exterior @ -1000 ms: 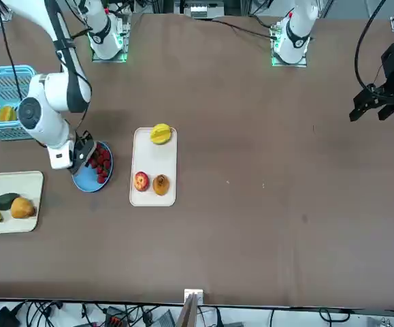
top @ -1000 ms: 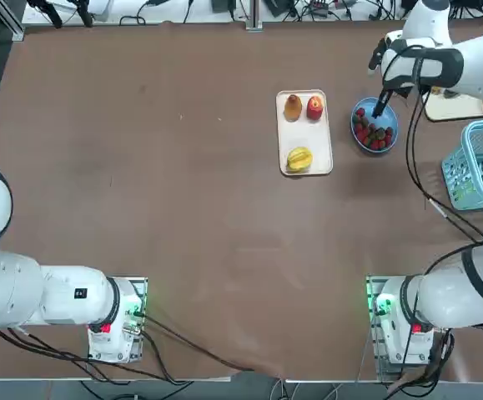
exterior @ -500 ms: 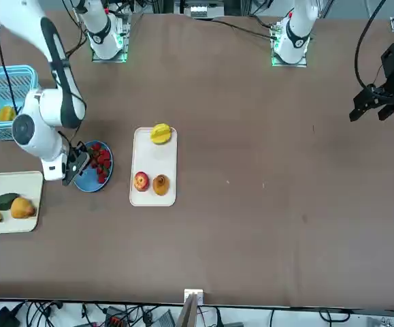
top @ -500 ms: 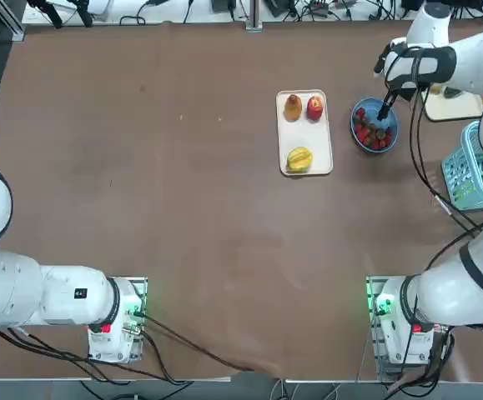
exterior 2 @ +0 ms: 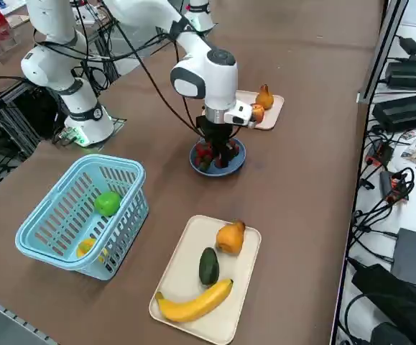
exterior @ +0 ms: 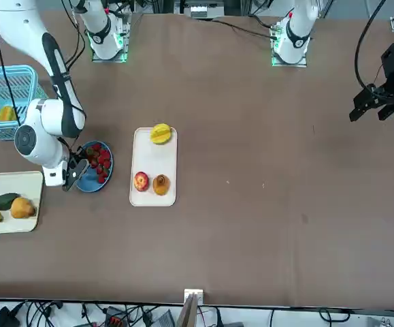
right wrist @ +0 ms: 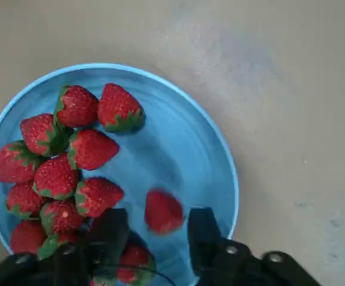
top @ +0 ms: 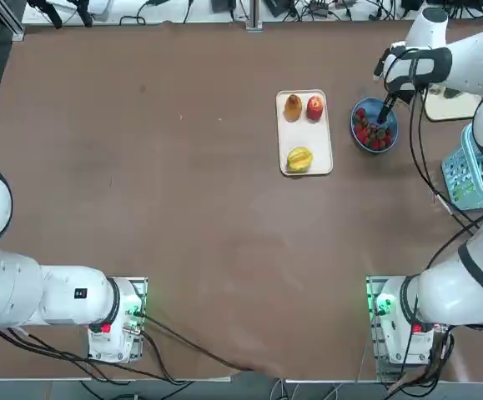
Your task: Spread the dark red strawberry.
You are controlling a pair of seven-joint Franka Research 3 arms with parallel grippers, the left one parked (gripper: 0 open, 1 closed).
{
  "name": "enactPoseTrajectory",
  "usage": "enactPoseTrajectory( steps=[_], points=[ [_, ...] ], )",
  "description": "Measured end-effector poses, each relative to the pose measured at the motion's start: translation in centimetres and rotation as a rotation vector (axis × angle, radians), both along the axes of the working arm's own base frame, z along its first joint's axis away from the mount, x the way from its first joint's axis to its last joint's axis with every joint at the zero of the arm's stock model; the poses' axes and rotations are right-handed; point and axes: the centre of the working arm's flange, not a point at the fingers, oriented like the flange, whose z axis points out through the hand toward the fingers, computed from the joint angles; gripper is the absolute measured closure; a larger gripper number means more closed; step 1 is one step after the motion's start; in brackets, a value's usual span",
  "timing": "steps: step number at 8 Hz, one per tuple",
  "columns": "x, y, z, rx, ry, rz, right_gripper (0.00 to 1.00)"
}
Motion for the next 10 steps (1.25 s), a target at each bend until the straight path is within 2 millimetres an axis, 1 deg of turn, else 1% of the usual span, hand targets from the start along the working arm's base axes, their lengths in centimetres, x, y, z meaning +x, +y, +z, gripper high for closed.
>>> enactPoseTrajectory(
  steps=[1, 2, 4, 5, 6, 8, 10],
  points=[
    [0.2, 0.0, 0.4, 0.000, -0.008, 0.000, 0.13],
    [0.3, 0.0, 1.2, 0.002, -0.010, -0.001, 0.01],
    [-0.1, 0.4, 3.8, 0.008, 0.021, -0.030, 0.02],
    [-0.6, 0.8, 5.2, 0.010, 0.039, -0.061, 0.02],
    [-1.6, 1.2, 5.9, 0.011, 0.051, -0.090, 0.03],
    [-4.1, 1.6, 5.4, 0.012, 0.075, -0.105, 0.05],
    [-5.9, 2.9, 4.6, 0.022, 0.065, -0.008, 0.04]
  ],
)
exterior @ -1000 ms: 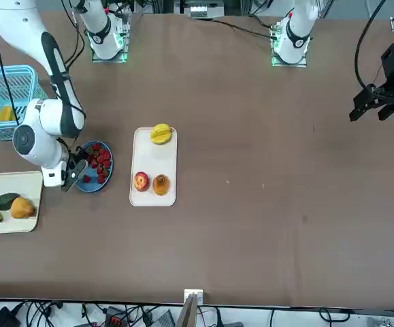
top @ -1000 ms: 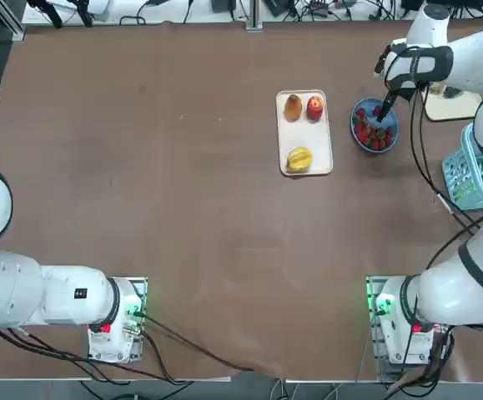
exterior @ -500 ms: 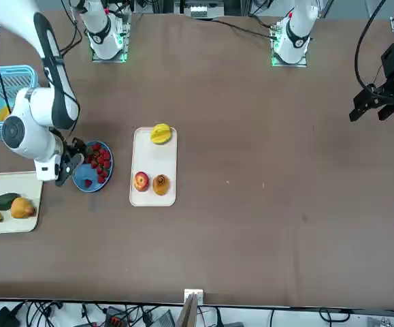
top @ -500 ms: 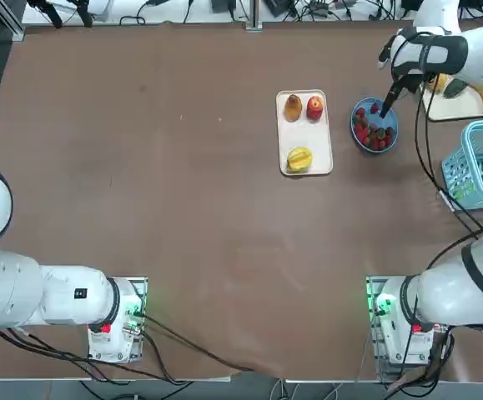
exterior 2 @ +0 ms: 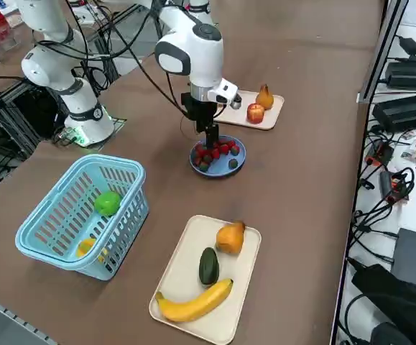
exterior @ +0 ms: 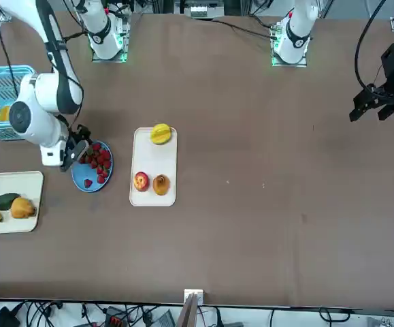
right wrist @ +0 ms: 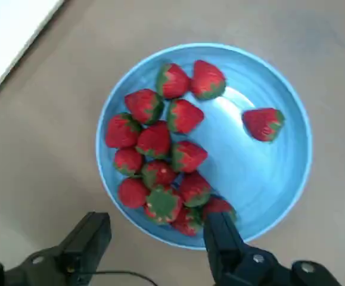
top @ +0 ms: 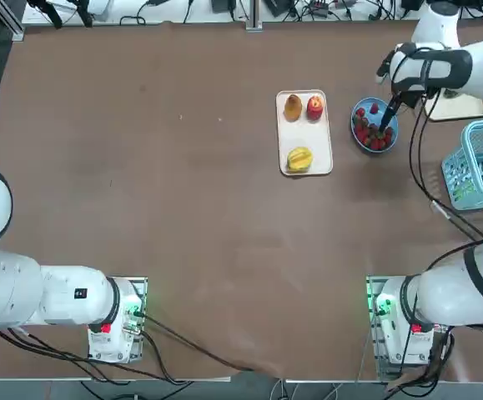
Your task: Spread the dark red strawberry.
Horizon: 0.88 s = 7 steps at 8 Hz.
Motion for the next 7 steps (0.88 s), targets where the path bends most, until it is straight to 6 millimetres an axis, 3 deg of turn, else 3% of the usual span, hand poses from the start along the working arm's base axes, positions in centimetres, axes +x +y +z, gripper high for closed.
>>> enactPoseTrajectory(
  steps=[2, 7],
  points=[
    [-0.3, 0.7, -0.3, 0.017, -0.010, 0.141, 0.06],
    [-0.2, 0.3, -1.5, 0.045, -0.069, 0.491, 0.10]
  ],
)
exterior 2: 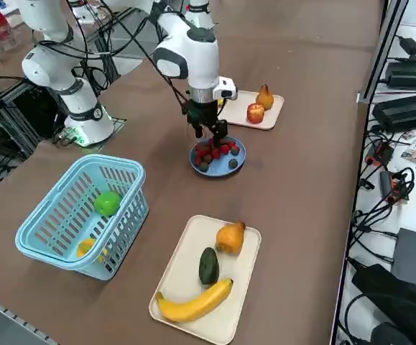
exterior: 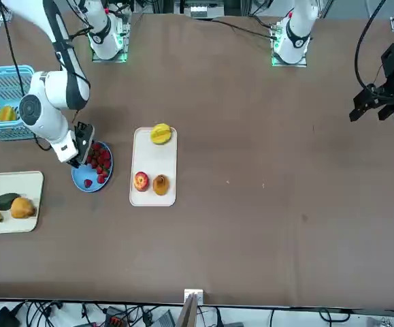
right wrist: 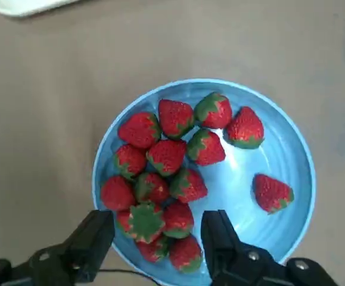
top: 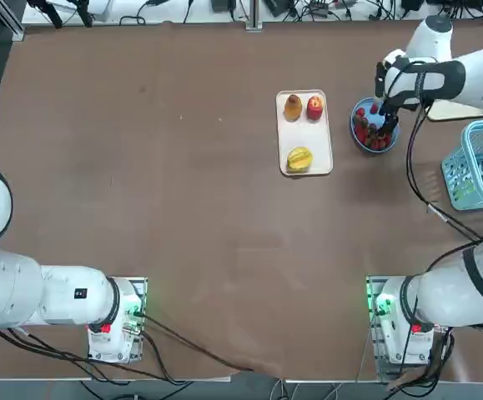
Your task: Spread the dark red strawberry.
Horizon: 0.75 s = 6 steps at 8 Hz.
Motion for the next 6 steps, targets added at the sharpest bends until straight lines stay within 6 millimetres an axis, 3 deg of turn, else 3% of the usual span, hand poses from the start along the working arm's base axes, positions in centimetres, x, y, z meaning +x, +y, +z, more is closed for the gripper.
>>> enactPoseTrajectory(
  steps=[3, 6],
  points=[
    [-0.4, 0.2, -0.5, 0.010, 0.008, 0.173, 0.10],
    [-1.1, 0.2, -1.6, 0.010, -0.011, 0.206, 0.16]
  ],
)
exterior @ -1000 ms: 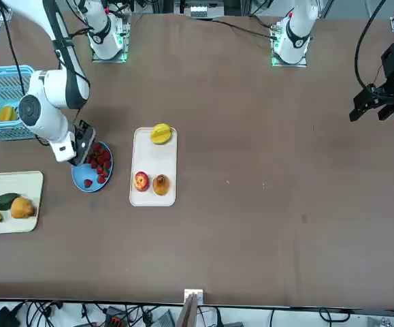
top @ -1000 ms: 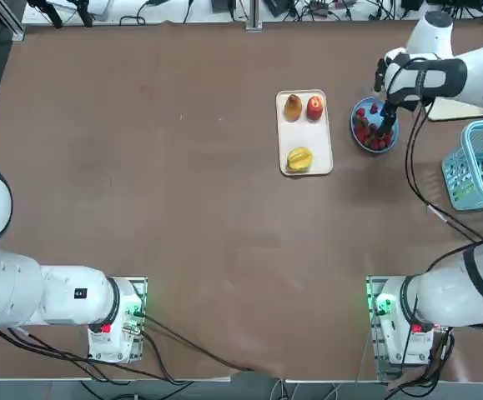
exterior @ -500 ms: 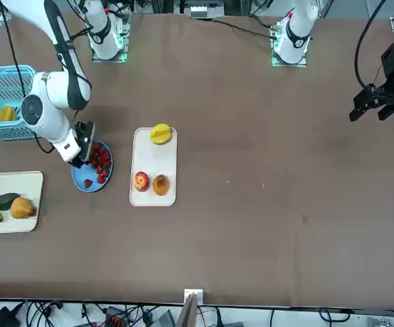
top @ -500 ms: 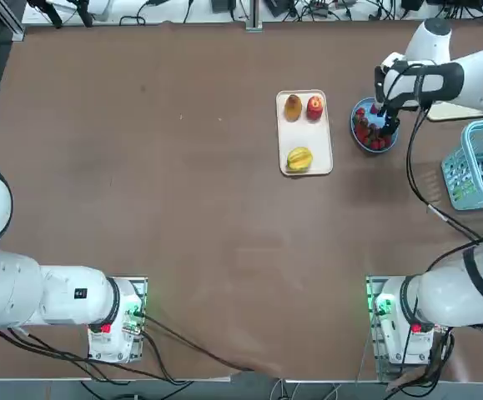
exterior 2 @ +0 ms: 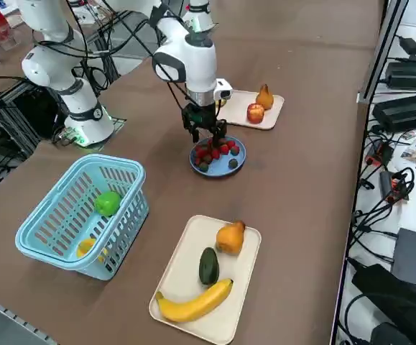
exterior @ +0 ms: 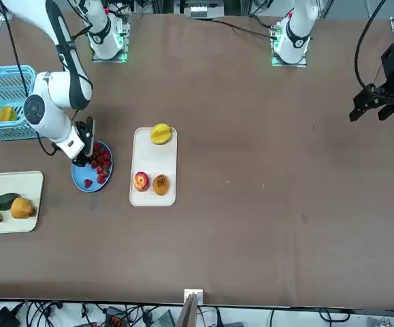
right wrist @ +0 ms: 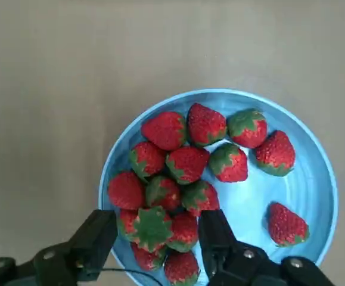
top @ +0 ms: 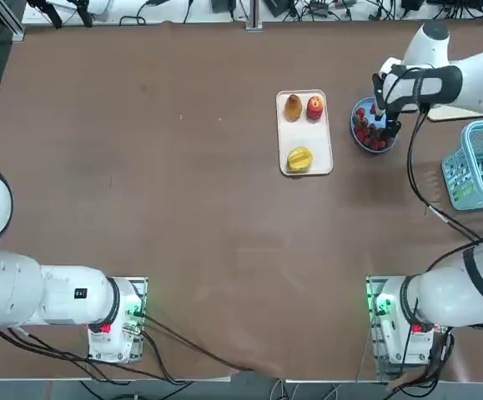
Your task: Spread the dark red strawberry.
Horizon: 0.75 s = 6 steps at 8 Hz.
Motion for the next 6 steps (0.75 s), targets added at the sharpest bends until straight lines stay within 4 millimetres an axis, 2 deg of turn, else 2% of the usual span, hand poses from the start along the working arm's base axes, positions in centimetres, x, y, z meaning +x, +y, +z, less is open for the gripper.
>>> enactPoseTrajectory(
  steps=[2, 6],
  points=[
    [-1.10, -0.07, -1.49, 0.000, -0.020, 0.005, 0.17],
    [-1.30, -0.48, -1.66, -0.001, -0.017, 0.013, 0.22]
  ],
)
